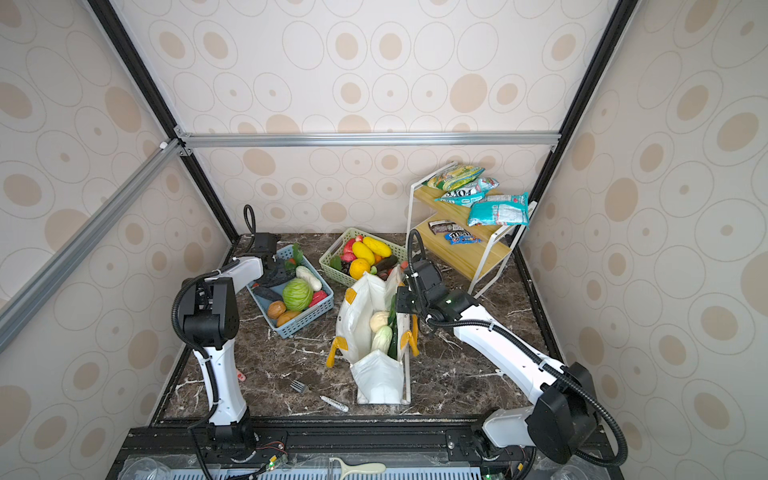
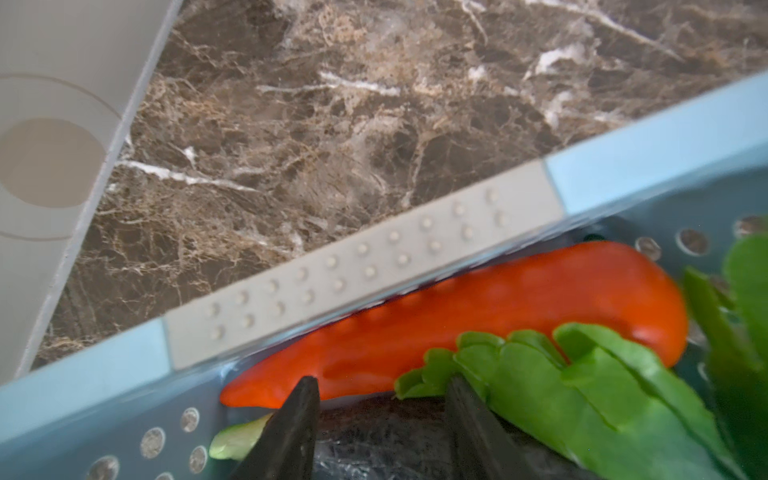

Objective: Place the food into the grocery bag and tie it
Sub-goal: 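Lower the open left gripper onto the eggplant near the red pepper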

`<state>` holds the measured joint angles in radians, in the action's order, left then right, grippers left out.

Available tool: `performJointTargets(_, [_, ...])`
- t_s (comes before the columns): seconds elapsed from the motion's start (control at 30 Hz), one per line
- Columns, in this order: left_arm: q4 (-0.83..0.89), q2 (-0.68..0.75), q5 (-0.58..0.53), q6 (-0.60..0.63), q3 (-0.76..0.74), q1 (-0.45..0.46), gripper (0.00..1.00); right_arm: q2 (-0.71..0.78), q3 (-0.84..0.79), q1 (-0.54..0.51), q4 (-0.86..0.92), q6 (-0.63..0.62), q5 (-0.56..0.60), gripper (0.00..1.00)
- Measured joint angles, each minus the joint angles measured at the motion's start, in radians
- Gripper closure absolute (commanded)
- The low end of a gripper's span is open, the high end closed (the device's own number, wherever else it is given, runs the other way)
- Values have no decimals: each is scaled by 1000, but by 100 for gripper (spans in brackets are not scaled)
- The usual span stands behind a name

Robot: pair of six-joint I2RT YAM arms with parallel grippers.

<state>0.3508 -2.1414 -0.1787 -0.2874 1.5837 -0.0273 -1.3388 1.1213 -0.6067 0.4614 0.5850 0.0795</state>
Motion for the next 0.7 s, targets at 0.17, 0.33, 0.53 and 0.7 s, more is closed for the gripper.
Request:
performJointTargets(0.17, [68,-2,111,1,33,-22,68,0,0,0,0,0,0,100])
performJointTargets(0.33, [126,2,206,3,43,-34,69,0,0,0,-1,0,0,100])
performJointTargets(0.53, [172,21,240,3,64,-35,57,-2,0,0,-2,-1,0,100])
performJointTargets(0.7, [179,23,240,23,95,-34,48,-5,0,0,-2,-3,0,100])
